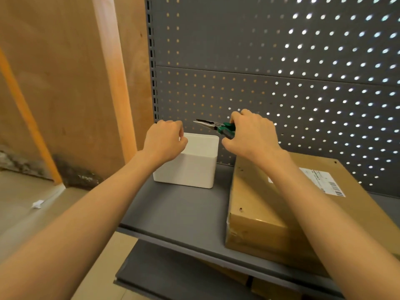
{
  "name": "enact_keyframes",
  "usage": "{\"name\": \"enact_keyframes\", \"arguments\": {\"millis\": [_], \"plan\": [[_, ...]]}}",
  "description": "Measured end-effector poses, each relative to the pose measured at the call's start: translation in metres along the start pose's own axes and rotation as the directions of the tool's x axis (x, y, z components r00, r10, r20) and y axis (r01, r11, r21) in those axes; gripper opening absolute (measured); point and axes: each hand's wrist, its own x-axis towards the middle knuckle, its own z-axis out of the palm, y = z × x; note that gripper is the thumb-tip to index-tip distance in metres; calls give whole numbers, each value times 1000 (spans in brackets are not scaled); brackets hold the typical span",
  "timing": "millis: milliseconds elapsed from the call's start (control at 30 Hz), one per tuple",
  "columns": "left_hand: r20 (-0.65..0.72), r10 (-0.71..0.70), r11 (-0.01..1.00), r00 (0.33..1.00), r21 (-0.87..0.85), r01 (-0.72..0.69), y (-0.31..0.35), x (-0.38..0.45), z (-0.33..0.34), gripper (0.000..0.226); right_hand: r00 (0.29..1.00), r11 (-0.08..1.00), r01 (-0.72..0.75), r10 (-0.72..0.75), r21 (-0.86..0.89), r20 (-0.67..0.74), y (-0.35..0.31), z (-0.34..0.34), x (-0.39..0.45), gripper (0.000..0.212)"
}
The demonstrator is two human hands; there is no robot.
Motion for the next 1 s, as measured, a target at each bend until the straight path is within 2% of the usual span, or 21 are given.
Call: {"name": "enact_keyframes", "arguments": {"millis": [233,333,433,533,600,700,833,1000], "plan": [[4,114,980,993,-162,-112,64,-3,7,20,995,995,-91,90,33,34,45,-22,-35,39],[48,141,959,989,-254,-124,86,-16,12,17,988,988,-152,151,35,40,69,-35,-59,37],[93,98,900,991,-433,-48,100,-28,18,12,979,980,-195,191,50,69,86,-42,-83,36],[151,22,764,988,-640,81,110,-45,21,12,972,977,-209,203,47,115,97,-44,-102,34],[201,25,714,979,-689,124,115,-55,22,15,970,976,-213,207,36,126,102,-46,-114,33],[219,70,764,973,-639,89,125,-66,15,17,967,973,-229,226,16,117,110,-52,-131,28],[174,140,914,975,-401,-60,147,-81,-5,28,958,966,-258,251,35,136,121,-64,-156,28],[88,304,904,948,-339,-259,185,-106,-22,33,948,964,-265,256,23,189,130,-67,-177,38]]}}
